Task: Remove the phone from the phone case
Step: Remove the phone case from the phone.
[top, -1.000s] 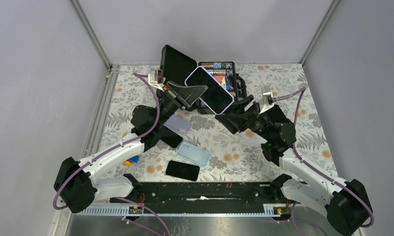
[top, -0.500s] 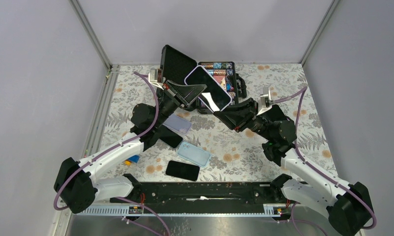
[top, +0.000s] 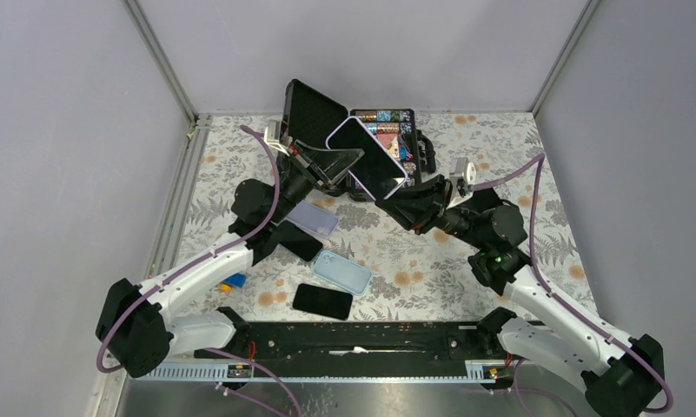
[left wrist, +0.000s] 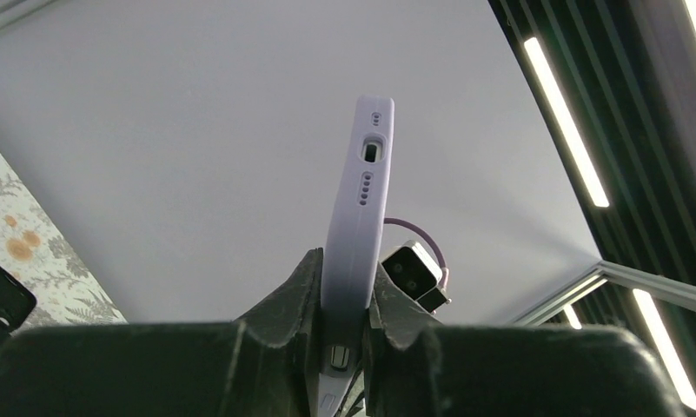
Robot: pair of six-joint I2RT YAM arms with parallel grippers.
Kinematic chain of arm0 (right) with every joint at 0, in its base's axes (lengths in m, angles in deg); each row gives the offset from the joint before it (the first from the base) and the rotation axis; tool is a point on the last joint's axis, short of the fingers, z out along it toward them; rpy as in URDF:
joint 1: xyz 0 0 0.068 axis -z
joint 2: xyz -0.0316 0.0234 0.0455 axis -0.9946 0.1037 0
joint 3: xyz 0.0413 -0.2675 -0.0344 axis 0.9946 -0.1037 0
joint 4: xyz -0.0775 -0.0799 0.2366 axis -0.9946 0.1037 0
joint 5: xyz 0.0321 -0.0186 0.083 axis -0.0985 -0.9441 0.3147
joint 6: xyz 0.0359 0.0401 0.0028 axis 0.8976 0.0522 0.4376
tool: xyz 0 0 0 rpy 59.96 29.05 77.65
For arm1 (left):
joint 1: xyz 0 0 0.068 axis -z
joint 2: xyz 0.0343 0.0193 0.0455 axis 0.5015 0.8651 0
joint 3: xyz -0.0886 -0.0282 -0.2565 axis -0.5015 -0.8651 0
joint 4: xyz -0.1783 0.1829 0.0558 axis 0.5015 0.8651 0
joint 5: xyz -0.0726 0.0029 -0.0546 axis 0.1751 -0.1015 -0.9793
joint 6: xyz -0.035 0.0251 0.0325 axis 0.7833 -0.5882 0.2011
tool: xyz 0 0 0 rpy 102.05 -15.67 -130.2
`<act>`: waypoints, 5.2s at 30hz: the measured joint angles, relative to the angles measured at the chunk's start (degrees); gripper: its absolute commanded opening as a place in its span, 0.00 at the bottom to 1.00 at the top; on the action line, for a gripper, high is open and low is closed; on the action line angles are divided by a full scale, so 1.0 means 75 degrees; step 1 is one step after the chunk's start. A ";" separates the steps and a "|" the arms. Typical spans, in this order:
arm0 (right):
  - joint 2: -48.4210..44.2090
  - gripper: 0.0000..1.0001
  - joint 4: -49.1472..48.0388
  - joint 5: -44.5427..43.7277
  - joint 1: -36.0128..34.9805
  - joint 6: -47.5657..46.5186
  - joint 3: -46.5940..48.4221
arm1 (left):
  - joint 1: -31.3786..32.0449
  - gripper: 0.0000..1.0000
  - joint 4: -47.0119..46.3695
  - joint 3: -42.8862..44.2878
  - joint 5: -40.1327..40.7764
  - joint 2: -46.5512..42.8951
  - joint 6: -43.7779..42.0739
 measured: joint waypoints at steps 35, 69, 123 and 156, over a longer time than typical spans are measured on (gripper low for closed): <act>0.0102 0.78 0.3407 -0.2509 0.0117 -0.1244 0.0513 | -0.0096 0.00 -0.0659 -0.0020 -0.0819 0.0367 0.1871; 0.0985 0.38 0.1032 0.0571 0.0425 0.3748 0.1842 | -0.2320 0.00 -0.0970 -0.0009 -0.3133 -0.0259 0.0933; 0.1807 0.78 0.0455 0.0568 0.1953 0.4310 0.0595 | -0.2334 0.00 -0.2999 -0.0029 -0.3518 -0.0449 0.2634; 0.1405 0.47 -0.0341 0.0638 0.0825 0.5205 0.1341 | -0.2331 0.00 -0.1361 -0.0157 -0.3279 0.0172 0.1378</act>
